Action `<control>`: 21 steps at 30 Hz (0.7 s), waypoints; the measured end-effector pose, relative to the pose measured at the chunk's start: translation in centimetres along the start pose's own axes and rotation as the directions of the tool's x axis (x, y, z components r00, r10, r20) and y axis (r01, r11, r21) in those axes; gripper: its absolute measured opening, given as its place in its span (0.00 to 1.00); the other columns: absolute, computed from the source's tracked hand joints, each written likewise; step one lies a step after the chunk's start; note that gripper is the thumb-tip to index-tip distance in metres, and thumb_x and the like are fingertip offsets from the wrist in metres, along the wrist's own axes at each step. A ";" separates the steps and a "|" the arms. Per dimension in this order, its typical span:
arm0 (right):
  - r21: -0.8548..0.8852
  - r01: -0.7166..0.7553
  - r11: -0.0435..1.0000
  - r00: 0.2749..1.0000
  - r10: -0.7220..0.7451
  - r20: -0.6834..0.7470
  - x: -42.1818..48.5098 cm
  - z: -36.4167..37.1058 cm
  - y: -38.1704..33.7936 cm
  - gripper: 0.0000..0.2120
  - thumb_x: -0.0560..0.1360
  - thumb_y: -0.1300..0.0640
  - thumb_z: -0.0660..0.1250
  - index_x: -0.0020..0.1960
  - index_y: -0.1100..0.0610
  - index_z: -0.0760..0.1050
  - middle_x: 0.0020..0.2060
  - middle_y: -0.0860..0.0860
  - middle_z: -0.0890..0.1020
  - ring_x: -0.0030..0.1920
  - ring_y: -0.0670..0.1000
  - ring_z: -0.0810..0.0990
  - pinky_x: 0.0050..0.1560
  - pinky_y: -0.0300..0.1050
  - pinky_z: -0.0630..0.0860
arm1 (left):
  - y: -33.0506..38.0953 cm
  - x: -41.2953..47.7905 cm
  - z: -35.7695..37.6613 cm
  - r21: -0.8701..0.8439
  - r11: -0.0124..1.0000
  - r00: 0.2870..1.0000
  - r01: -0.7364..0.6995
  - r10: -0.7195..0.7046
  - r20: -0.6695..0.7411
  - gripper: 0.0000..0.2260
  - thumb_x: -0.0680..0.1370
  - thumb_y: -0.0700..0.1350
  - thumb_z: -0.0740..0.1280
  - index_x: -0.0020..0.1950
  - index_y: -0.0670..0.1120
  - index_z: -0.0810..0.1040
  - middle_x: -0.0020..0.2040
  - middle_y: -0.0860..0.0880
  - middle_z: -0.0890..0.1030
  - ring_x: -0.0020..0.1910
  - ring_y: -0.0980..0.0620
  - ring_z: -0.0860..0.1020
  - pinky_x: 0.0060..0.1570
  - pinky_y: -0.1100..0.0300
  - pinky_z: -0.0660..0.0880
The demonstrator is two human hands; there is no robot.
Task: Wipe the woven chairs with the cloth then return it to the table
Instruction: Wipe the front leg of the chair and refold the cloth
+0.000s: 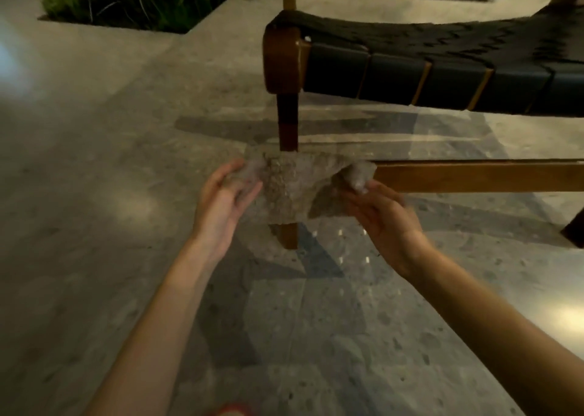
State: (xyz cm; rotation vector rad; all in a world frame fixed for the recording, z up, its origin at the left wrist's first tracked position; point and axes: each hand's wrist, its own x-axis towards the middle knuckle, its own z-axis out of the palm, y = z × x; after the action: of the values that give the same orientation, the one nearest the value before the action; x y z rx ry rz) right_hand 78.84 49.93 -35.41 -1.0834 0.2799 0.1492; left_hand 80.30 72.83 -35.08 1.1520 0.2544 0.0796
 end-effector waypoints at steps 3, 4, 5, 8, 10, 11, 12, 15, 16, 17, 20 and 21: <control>-0.351 0.242 0.904 0.970 -0.222 0.098 0.8 1.6 0.8 0.20 0.73 0.68 0.68 0.62 0.52 0.73 0.54 0.48 0.82 0.55 0.43 0.80 0.50 0.34 0.77 | -0.6 0.8 0.5 0.167 0.972 0.974 -0.164 0.133 0.185 0.26 0.71 0.23 0.64 0.62 0.47 0.73 0.65 0.49 0.74 0.65 0.57 0.72 0.57 0.68 0.73; -0.427 0.325 0.844 0.945 -0.272 0.182 1.1 2.1 1.0 0.24 0.73 0.67 0.69 0.63 0.49 0.69 0.58 0.48 0.80 0.57 0.40 0.79 0.51 0.32 0.76 | -0.8 1.2 0.9 0.198 0.960 0.961 -0.200 0.152 0.233 0.26 0.70 0.23 0.66 0.62 0.47 0.72 0.67 0.48 0.72 0.67 0.57 0.69 0.60 0.68 0.71; -0.490 0.388 0.781 0.921 -0.302 0.247 1.4 2.7 1.1 0.28 0.73 0.67 0.69 0.66 0.47 0.63 0.63 0.48 0.75 0.61 0.39 0.75 0.56 0.33 0.75 | -1.0 1.5 1.4 0.222 0.951 0.955 -0.217 0.159 0.252 0.26 0.70 0.24 0.67 0.62 0.48 0.72 0.68 0.47 0.71 0.69 0.56 0.67 0.62 0.67 0.70; -0.631 0.539 0.558 0.841 -0.394 0.371 2.7 4.2 1.7 0.37 0.73 0.64 0.69 0.72 0.52 0.48 0.67 0.38 0.67 0.68 0.38 0.67 0.65 0.39 0.71 | -1.6 3.0 2.8 0.305 0.918 0.959 -0.255 0.200 0.198 0.25 0.71 0.29 0.70 0.63 0.47 0.71 0.70 0.43 0.68 0.70 0.55 0.67 0.66 0.59 0.69; -0.708 0.580 0.402 0.796 -0.463 0.389 3.7 5.1 2.5 0.35 0.74 0.65 0.68 0.71 0.61 0.49 0.60 0.38 0.70 0.62 0.27 0.67 0.60 0.28 0.70 | -2.2 3.6 3.2 0.404 0.863 0.952 -0.302 0.249 0.180 0.25 0.73 0.34 0.71 0.68 0.45 0.69 0.68 0.45 0.71 0.66 0.54 0.71 0.65 0.57 0.70; -0.745 0.553 0.374 0.811 -0.449 0.376 4.0 5.6 2.7 0.33 0.75 0.63 0.68 0.71 0.62 0.50 0.59 0.40 0.71 0.60 0.28 0.69 0.58 0.29 0.72 | -2.5 3.7 3.3 0.432 0.842 0.946 -0.322 0.274 0.172 0.26 0.73 0.36 0.71 0.69 0.44 0.69 0.67 0.47 0.72 0.65 0.54 0.72 0.64 0.59 0.71; -0.770 0.508 0.387 0.844 -0.402 0.355 4.3 6.1 2.7 0.31 0.77 0.61 0.66 0.72 0.61 0.51 0.62 0.45 0.73 0.63 0.35 0.72 0.60 0.37 0.74 | -2.9 3.8 3.3 0.433 0.837 0.942 -0.335 0.299 0.152 0.26 0.73 0.38 0.72 0.70 0.44 0.68 0.66 0.49 0.72 0.65 0.55 0.72 0.63 0.63 0.71; -0.872 0.427 0.241 0.886 -0.307 0.349 5.5 6.3 2.6 0.28 0.80 0.53 0.61 0.75 0.54 0.53 0.71 0.54 0.66 0.72 0.56 0.63 0.68 0.57 0.67 | -3.6 3.7 3.3 0.359 0.882 0.952 -0.304 0.293 0.086 0.26 0.74 0.40 0.71 0.70 0.42 0.67 0.67 0.48 0.72 0.66 0.53 0.72 0.62 0.64 0.72; -0.896 0.412 0.167 0.888 -0.297 0.352 5.8 6.3 2.5 0.28 0.81 0.52 0.59 0.77 0.53 0.52 0.74 0.54 0.63 0.75 0.57 0.58 0.72 0.57 0.62 | -3.7 3.7 3.3 0.357 0.884 0.953 -0.302 0.280 0.115 0.25 0.75 0.40 0.70 0.70 0.40 0.67 0.67 0.46 0.73 0.65 0.52 0.73 0.62 0.63 0.72; -0.905 0.414 0.098 0.880 -0.296 0.371 5.7 6.3 2.4 0.28 0.81 0.51 0.57 0.78 0.53 0.51 0.75 0.53 0.60 0.76 0.55 0.54 0.74 0.55 0.57 | -3.7 3.8 3.2 0.379 0.868 0.947 -0.320 0.276 0.167 0.24 0.76 0.41 0.68 0.71 0.40 0.67 0.66 0.45 0.74 0.65 0.52 0.73 0.62 0.63 0.71; -0.865 0.479 0.150 0.853 -0.314 0.418 5.4 6.5 2.0 0.25 0.82 0.53 0.57 0.77 0.53 0.54 0.73 0.53 0.65 0.73 0.52 0.61 0.72 0.52 0.62 | -3.0 4.2 3.2 0.439 0.796 0.903 -0.417 0.311 0.295 0.23 0.79 0.42 0.65 0.72 0.40 0.65 0.66 0.45 0.75 0.66 0.53 0.72 0.63 0.66 0.70; -0.837 0.490 0.244 0.856 -0.317 0.409 5.2 6.7 1.7 0.25 0.82 0.54 0.57 0.77 0.52 0.56 0.71 0.52 0.69 0.70 0.51 0.67 0.69 0.50 0.67 | -2.6 4.4 3.4 0.439 0.783 0.893 -0.441 0.331 0.305 0.23 0.79 0.42 0.65 0.73 0.40 0.65 0.67 0.44 0.74 0.66 0.53 0.72 0.64 0.64 0.69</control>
State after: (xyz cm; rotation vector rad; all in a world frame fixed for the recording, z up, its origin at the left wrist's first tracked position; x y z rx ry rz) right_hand 84.43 56.57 -35.44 -2.2806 -0.3356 -0.1206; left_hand 85.19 69.56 -36.83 1.7115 -0.1774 0.2674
